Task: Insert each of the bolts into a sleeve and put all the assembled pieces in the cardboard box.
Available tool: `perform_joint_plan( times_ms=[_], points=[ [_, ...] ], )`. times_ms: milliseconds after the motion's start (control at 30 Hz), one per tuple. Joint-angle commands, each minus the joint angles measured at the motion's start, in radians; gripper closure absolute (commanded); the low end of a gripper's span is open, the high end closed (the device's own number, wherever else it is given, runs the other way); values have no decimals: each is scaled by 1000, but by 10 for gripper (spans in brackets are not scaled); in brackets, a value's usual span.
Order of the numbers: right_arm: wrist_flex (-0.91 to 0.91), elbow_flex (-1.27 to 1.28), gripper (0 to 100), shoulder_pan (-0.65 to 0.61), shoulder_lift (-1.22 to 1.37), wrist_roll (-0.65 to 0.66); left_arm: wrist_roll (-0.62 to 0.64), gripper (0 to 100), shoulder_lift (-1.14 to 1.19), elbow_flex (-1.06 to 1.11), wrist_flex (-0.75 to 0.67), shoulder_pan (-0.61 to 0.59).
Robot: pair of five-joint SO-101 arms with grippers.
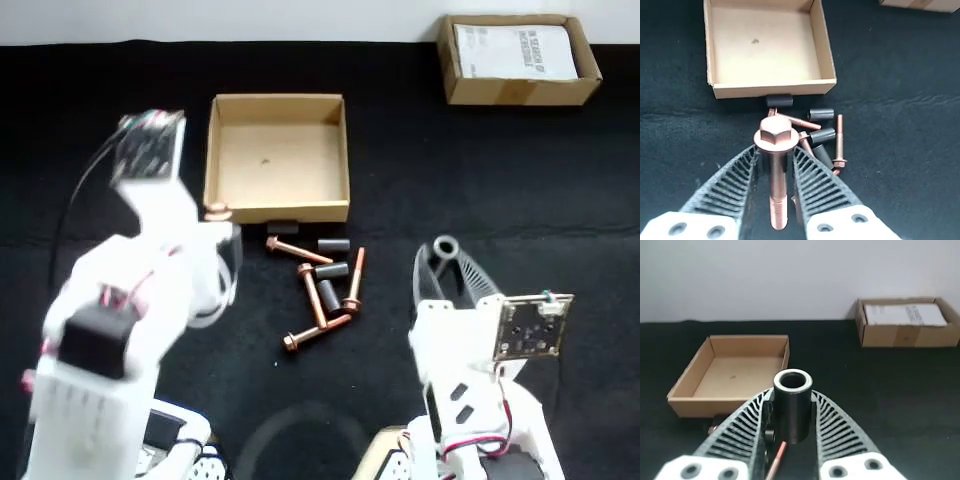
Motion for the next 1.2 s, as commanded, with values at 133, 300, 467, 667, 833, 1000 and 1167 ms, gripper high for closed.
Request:
perform_joint_plan(
  times_ms=[133, 300, 467, 667, 833, 1000, 1167],
  points=[
    [62, 15, 991, -22, -1, 8, -3, 991, -384, 371, -133, 8],
    [-88, 145, 991, -22, -1, 6, 0, 991, -565, 648, -405, 10],
    [-220, 263, 991, -24, -1, 8, -2, 991, -680, 858, -698, 15],
    [-331, 389, 991, -99, -1, 12, -92, 991, -708, 960, -887, 27],
    [-486, 495, 991, -166, -1, 11, -140, 991, -705, 964, -1045, 180],
    [-585, 572, 991, -185, -1, 8, -229, 990, -697, 932, -1033, 395],
    [-608, 638, 991, -185, -10, 6, -238, 990, -530, 825, -1039, 409]
  ],
)
